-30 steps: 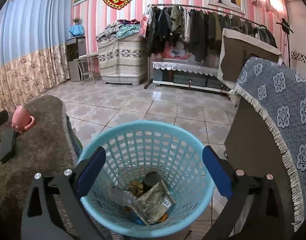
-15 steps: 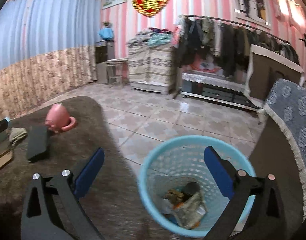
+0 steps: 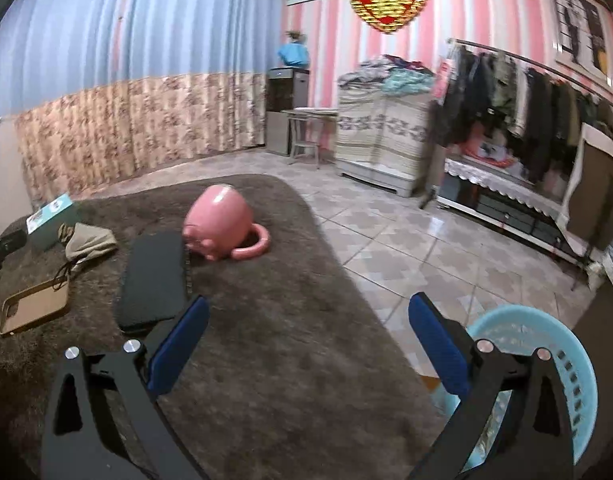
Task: Collect trash
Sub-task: 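Move both tools back over the rug toward the grey cloth bag, then grasp the grey cloth bag with the right tool while the left tool grasps brown paper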
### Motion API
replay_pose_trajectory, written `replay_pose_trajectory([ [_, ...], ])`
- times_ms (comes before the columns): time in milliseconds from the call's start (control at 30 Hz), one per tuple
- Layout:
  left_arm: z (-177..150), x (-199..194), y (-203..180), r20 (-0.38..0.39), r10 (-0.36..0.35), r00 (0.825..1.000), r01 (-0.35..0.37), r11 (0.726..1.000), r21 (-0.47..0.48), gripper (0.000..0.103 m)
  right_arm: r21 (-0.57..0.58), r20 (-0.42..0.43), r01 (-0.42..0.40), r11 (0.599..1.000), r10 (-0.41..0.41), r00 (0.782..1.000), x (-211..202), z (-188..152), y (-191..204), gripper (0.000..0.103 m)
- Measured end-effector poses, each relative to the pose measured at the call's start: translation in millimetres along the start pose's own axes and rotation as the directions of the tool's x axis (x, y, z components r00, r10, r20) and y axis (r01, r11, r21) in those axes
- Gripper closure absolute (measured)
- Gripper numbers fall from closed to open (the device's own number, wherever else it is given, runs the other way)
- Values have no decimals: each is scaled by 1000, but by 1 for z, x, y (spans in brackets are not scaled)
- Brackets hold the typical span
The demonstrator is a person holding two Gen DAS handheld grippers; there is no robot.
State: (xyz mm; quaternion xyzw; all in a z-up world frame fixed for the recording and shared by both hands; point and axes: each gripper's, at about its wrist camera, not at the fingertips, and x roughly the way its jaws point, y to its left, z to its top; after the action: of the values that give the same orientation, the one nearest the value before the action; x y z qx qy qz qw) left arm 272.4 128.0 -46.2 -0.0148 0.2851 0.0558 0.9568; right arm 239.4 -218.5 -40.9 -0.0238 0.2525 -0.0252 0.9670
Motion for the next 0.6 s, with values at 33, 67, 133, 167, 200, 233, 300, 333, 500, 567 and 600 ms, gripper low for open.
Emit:
replay_pose_trajectory([
  [33, 1, 6, 6, -8, 7, 1000, -7, 1000, -6, 6, -4, -2, -10, 1000, 10, 1000, 4, 1, 5, 5],
  [67, 4, 12, 11, -16, 13, 1000, -13, 1000, -14, 6, -4, -6, -19, 1000, 19, 1000, 7, 1, 8, 5],
  [133, 8, 26, 20, -37, 3, 999, -5, 999, -50, 6, -2, -19, -32, 999, 32, 999, 15, 3, 14, 5],
  [167, 10, 32, 20, -45, -3, 999, 0, 998, -62, 6, -1, -26, -38, 999, 37, 999, 19, 3, 15, 5],
  [200, 13, 39, 23, -53, -14, 999, 10, 997, -78, 8, 1, -31, -43, 999, 43, 999, 21, 3, 17, 5],
  [233, 16, 45, 24, -61, -23, 998, 18, 997, -81, 10, 1, -36, -49, 999, 49, 998, 24, 3, 20, 5],
  [300, 21, 56, 23, -78, -36, 996, 30, 997, -75, 18, -5, -43, -53, 999, 53, 998, 31, 4, 25, 5],
  [333, 24, 66, 20, -91, -43, 995, 37, 997, -68, 21, -10, -47, -53, 999, 53, 998, 34, 4, 27, 5],
  [500, 27, 91, 16, -150, -95, 984, 87, 994, -63, 59, -22, -58, -63, 998, 62, 996, 42, 5, 37, 5],
  [567, 24, 96, 15, -173, -127, 977, 118, 991, -63, 75, -30, -64, -65, 997, 63, 996, 44, 5, 41, 5],
  [600, 22, 96, 15, -173, -138, 975, 128, 990, -64, 83, -31, -66, -68, 997, 66, 996, 44, 5, 42, 5],
])
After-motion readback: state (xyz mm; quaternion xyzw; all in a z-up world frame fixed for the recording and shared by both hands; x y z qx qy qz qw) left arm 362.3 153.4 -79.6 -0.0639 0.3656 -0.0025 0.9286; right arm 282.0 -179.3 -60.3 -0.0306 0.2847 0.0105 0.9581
